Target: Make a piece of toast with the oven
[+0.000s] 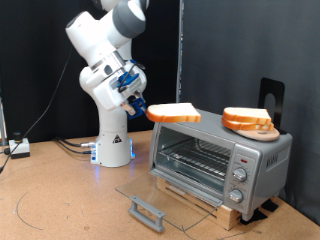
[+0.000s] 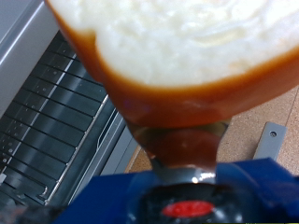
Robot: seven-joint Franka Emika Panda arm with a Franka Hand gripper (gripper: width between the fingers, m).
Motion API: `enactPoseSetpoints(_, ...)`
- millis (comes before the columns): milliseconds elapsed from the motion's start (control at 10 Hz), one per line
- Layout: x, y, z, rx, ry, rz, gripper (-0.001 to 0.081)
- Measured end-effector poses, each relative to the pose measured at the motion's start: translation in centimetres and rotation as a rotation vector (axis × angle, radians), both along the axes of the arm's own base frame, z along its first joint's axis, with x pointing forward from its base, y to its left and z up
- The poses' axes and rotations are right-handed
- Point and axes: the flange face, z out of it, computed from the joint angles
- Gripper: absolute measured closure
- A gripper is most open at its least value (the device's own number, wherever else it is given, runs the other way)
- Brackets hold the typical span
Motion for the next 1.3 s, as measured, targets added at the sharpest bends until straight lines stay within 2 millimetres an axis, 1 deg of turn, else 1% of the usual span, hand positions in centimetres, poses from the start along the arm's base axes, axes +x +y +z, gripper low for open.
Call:
enactPoseSetpoints(200,0.0,0.0,-0.3,-0.012,-0.006,-0.004,0.0342)
enactPoseSetpoints(400,-0.2,-0.6,-1.4,-0.064,-0.026,0.004,0.0342)
enactPoseSetpoints(700,-1.0,-1.8,-4.8,-0.143,0.075,0.121,0.0342)
enactPoseSetpoints(900,-0.7,-2.4,-6.8,-0.148,0.084,0.156,0.0342)
enactPoseSetpoints(1100,-0.2,-2.7,-8.2,-0.152,0.062,0.167,0.0342)
enactPoseSetpoints(1300,0.3,-2.5,-9.2,-0.152,0.035,0.187,0.0342)
